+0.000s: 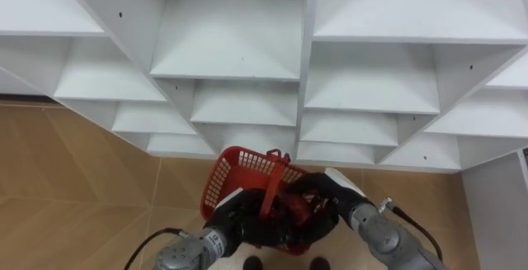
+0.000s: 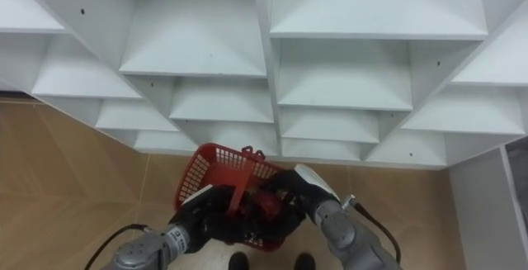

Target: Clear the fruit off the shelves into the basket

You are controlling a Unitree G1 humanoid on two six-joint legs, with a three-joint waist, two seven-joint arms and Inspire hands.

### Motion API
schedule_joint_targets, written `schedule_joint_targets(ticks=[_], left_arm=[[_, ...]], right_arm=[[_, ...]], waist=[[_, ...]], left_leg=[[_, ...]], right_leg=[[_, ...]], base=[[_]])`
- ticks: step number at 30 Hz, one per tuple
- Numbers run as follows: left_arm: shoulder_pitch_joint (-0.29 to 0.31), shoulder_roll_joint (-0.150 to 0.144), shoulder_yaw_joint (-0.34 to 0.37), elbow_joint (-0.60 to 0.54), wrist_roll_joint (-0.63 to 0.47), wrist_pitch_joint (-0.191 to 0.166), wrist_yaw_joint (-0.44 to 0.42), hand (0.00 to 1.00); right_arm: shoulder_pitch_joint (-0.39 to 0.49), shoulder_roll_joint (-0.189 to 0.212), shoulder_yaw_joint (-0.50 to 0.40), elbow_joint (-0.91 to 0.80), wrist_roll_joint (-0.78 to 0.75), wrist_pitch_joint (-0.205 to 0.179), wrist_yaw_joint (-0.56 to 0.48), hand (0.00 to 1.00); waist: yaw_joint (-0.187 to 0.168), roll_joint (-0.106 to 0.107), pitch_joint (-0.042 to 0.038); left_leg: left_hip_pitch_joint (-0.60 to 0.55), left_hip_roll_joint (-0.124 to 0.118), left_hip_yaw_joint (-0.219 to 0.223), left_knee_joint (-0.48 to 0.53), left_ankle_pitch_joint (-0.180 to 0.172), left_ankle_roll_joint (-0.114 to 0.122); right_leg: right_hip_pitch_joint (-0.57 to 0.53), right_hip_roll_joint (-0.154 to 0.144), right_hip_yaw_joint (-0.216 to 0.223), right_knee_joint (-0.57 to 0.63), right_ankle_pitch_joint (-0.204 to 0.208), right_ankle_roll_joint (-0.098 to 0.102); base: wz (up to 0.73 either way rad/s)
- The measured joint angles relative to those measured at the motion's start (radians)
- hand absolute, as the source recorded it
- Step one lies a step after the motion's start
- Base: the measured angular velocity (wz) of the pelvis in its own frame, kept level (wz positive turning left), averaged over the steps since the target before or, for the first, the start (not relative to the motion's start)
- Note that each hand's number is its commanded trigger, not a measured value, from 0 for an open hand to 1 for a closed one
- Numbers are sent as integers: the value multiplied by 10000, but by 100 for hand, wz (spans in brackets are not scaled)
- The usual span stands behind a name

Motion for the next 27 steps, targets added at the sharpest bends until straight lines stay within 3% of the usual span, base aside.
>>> schedule_joint_targets(ticks=[5,6,8,9,17,27], left_arm=[[-118,-52,24,1,-107,1,-164,100],[-181,-69,24,2,-167,4,-167,100],[-257,-95,15,3,-188,11,-186,100],[-279,-105,15,3,-189,15,-189,100],[-282,-225,20,13,-186,383,-245,100],[-290,-225,8,20,-194,457,-301,100]], right_arm=[[-257,51,7,4,25,6,-200,100],[-312,52,8,6,27,25,-265,80],[-368,73,6,6,43,94,-404,20],[-387,80,8,6,46,114,-509,0],[-411,264,1,35,269,339,-800,0],[-474,471,33,424,267,419,-757,0]], waist=[[21,63,35],[15,63,36],[15,62,35],[14,61,35],[9,58,33],[-5,55,32]], left_leg=[[1,6,0,-45,0,-1],[1,6,0,-49,0,-1],[2,3,1,-50,0,-1],[3,-2,1,-49,0,-1],[7,0,3,-40,2,-2],[27,5,-5,-23,5,-3]], right_leg=[[-19,12,-5,14,0,-1],[-18,14,-2,15,0,-1],[-2,13,-4,7,0,-1],[2,9,-4,3,1,-1],[11,12,0,-14,0,0],[64,19,0,-124,39,5]], base=[[0],[0],[0],[0],[0],[0]])
